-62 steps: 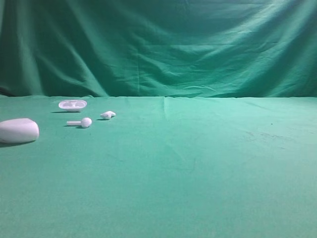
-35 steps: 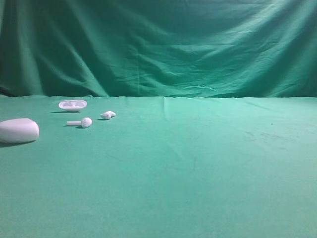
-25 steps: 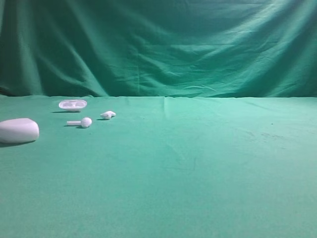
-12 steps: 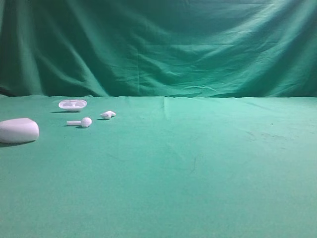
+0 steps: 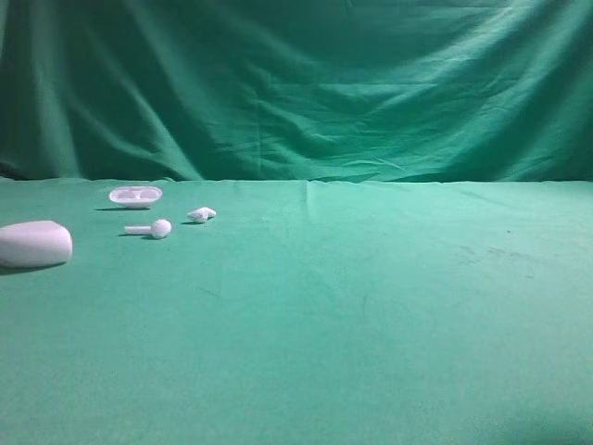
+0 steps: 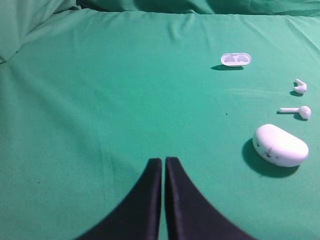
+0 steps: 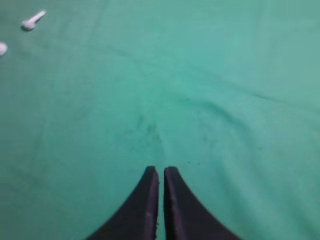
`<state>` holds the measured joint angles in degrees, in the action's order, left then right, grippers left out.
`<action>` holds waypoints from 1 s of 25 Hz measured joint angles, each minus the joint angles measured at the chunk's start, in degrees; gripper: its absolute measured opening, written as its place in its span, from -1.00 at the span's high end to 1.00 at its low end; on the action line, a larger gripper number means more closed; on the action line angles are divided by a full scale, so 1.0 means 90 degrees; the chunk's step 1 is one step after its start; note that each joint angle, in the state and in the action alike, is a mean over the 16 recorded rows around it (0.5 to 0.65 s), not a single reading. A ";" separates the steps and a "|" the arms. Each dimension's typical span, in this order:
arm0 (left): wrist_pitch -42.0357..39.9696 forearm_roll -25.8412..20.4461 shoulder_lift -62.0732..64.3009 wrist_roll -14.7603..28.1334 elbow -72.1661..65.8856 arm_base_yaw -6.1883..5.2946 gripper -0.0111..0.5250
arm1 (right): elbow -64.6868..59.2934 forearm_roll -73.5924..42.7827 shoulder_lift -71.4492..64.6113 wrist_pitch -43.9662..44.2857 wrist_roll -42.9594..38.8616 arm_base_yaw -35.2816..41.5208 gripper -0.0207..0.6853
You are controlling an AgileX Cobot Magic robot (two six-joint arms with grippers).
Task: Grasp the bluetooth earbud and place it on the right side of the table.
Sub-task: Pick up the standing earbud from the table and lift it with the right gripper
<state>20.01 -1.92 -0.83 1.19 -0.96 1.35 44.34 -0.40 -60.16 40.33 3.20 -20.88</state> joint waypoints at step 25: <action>0.0000 0.0000 0.0000 0.0000 0.0000 0.0000 0.96 | 0.7338 -0.0627 -0.7220 0.1922 -0.1380 -0.2382 -0.10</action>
<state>20.01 -1.92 -0.83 1.19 -0.96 1.35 110.38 -6.05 -125.14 57.63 -9.22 -42.31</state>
